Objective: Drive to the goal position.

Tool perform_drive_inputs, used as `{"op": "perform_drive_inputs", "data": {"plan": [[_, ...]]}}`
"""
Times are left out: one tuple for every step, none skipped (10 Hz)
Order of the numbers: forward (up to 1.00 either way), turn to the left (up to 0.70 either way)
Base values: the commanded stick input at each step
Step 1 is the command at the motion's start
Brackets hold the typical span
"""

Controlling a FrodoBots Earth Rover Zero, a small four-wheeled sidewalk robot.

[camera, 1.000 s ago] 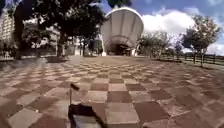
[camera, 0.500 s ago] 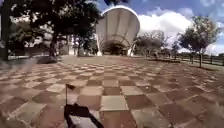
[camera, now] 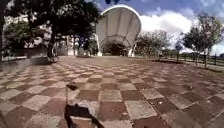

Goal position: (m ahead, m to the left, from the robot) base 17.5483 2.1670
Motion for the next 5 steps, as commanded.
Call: {"op": "perform_drive_inputs", "data": {"plan": [[1.0,0.0],[1.0,0.0],[1.0,0.0],[1.0,0.0],[1.0,0.0]]}}
